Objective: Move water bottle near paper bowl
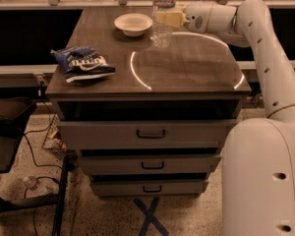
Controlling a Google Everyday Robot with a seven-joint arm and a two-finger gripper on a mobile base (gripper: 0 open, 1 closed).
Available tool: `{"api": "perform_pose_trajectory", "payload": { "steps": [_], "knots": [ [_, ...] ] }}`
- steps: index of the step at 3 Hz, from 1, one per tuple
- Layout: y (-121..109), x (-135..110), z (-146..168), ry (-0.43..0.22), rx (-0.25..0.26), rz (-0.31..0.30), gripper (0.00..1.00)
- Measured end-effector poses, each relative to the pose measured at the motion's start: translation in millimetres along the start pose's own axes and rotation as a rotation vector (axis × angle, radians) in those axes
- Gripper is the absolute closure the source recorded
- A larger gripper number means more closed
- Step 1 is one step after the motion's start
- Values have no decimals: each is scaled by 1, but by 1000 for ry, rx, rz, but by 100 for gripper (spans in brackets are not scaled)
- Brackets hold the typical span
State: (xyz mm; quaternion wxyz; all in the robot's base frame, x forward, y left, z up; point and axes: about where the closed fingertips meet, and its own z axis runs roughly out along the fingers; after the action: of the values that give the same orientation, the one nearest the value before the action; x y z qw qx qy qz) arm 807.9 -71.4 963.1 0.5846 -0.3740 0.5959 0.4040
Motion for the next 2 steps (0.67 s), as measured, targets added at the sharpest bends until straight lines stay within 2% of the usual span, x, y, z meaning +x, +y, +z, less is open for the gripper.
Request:
{"api": "perform_pose_trajectory", "payload": {
  "steps": [1, 2],
  "knots": [
    [0, 0, 0, 0, 0, 0, 100],
    [-9, 8, 5, -4, 14, 15, 100]
  ]
}}
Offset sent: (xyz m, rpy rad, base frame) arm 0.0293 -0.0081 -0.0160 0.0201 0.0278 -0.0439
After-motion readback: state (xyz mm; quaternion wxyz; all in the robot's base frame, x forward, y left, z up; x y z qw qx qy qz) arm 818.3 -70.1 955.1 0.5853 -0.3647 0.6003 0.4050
